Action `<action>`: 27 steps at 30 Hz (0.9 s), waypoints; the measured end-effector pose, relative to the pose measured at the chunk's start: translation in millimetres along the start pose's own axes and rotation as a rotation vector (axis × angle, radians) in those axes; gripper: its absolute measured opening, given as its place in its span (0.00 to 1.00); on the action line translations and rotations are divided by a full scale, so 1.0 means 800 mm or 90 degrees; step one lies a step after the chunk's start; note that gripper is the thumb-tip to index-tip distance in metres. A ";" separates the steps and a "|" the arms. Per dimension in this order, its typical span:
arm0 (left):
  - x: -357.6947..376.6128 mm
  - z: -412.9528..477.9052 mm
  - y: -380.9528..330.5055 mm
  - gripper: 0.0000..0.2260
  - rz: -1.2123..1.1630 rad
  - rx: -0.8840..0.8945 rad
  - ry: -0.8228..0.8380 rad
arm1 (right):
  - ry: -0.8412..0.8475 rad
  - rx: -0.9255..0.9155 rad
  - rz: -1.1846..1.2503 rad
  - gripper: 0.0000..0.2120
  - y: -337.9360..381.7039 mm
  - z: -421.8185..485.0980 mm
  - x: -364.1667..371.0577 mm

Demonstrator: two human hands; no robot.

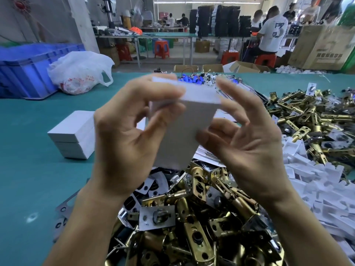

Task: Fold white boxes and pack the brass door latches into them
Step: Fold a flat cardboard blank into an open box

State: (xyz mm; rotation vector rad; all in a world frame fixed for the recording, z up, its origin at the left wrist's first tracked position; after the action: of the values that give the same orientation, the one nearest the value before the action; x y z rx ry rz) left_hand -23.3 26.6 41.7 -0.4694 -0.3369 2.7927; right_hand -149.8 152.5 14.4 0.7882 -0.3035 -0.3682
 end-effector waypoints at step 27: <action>0.000 -0.037 0.049 0.35 -0.137 -0.506 0.390 | 0.048 0.019 -0.286 0.12 0.017 0.003 -0.041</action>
State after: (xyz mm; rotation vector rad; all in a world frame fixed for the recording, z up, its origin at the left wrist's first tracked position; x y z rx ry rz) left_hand -22.4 -4.6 3.7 -1.3121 -1.2450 2.0629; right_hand -177.2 174.4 21.8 0.8958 -0.0574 -0.7543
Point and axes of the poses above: each hand's wrist, its own z-axis towards the middle knuckle, its own x-axis out of the palm, y = z × x, the point moved 2 cm from there along z, towards the middle knuckle, and after that the axes turned 12 degrees about z, right-handed, at the moved point
